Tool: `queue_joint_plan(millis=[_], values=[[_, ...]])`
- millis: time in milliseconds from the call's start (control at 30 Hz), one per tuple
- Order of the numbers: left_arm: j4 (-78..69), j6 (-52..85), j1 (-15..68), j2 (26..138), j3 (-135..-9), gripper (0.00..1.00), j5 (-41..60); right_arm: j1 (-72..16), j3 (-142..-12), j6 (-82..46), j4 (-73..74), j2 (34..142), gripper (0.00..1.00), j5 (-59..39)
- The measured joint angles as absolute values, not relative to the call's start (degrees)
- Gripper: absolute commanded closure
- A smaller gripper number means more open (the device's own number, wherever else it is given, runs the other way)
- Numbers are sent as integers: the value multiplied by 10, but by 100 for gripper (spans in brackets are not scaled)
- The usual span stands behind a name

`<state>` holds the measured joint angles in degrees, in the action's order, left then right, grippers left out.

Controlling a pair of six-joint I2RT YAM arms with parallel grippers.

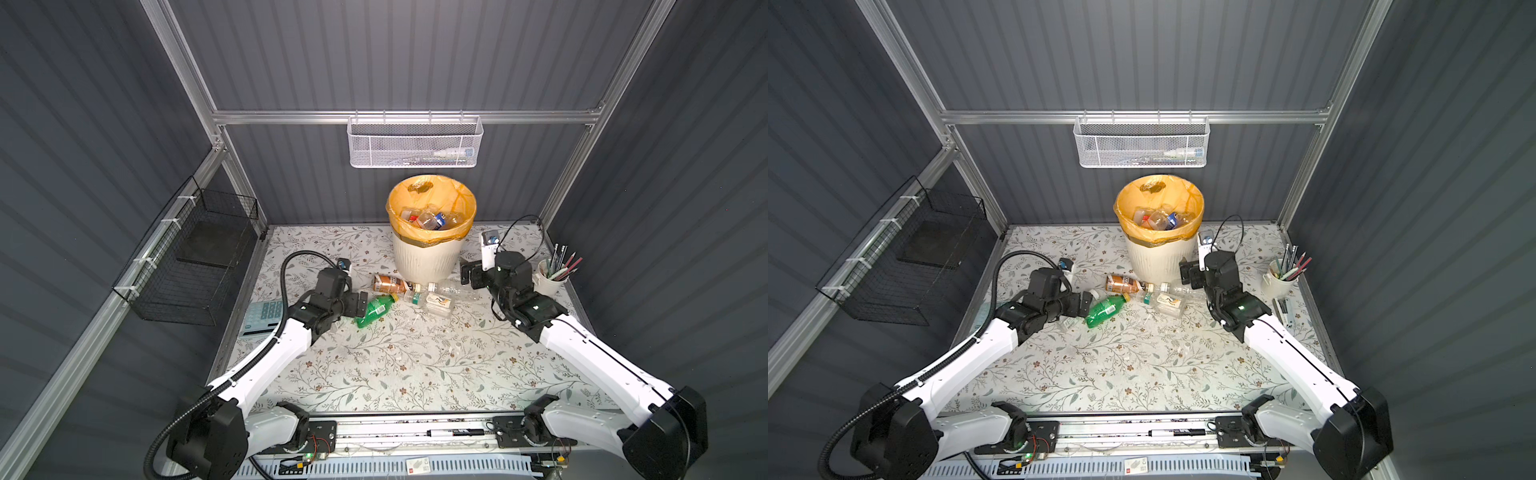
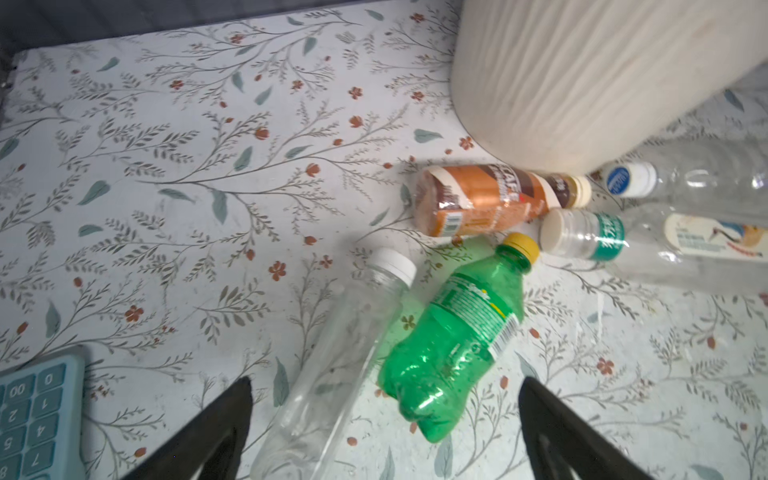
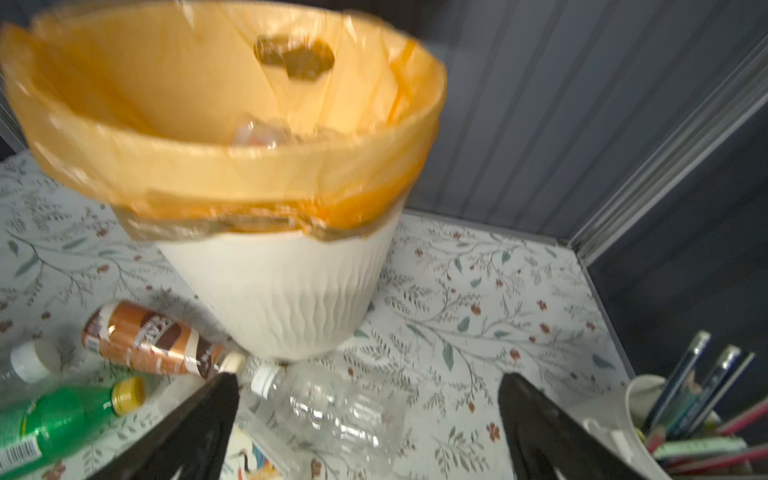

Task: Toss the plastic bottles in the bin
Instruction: 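Withdraw the right gripper while the left gripper reaches toward the bottle pile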

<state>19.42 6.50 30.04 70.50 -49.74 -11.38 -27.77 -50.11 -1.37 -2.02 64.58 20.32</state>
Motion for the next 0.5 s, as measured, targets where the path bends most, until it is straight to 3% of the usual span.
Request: queue_joint_plan(millis=[267,500], values=[[249,17,420,818,-562,1,-182,-255,-401,-98,-4,585,1,219],[279,-16,460,900,-599,4,-202,-233,-351,-149,-4,561,1,221]])
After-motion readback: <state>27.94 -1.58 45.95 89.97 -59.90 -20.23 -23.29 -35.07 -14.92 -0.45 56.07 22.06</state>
